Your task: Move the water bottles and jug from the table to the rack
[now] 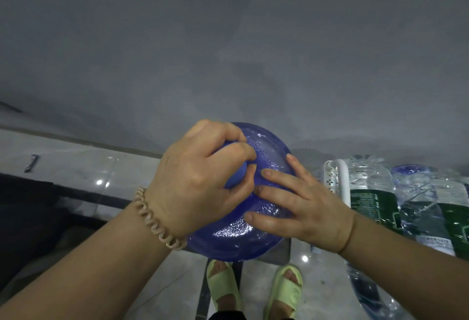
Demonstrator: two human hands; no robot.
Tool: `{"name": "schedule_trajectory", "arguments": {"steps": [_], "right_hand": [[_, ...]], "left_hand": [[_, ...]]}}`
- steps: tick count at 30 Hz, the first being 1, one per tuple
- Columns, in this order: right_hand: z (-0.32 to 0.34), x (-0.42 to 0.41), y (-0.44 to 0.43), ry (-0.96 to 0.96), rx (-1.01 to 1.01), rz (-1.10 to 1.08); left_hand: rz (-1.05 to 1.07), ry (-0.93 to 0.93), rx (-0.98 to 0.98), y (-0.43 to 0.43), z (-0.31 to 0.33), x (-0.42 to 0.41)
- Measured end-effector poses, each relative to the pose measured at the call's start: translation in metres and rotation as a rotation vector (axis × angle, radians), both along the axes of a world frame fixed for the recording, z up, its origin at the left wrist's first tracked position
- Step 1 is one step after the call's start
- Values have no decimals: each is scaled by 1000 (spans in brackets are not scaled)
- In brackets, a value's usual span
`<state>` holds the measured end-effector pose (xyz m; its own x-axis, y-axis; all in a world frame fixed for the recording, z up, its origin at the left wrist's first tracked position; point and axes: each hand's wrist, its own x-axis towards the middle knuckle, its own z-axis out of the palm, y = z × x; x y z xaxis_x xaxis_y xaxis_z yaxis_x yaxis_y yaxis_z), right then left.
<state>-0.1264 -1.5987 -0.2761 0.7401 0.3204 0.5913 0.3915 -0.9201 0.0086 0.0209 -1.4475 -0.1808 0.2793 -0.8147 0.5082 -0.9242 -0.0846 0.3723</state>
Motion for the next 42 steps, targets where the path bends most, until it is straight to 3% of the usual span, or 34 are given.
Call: {"name": "schedule_trajectory", "arguments": {"steps": [31, 42], "right_hand": [[-38, -43, -29, 190, -17, -100], [-39, -64, -30, 319, -13, -118]], "left_hand": [[124, 52, -75, -38, -44, -45], [164, -96, -32, -43, -50, -63]]}}
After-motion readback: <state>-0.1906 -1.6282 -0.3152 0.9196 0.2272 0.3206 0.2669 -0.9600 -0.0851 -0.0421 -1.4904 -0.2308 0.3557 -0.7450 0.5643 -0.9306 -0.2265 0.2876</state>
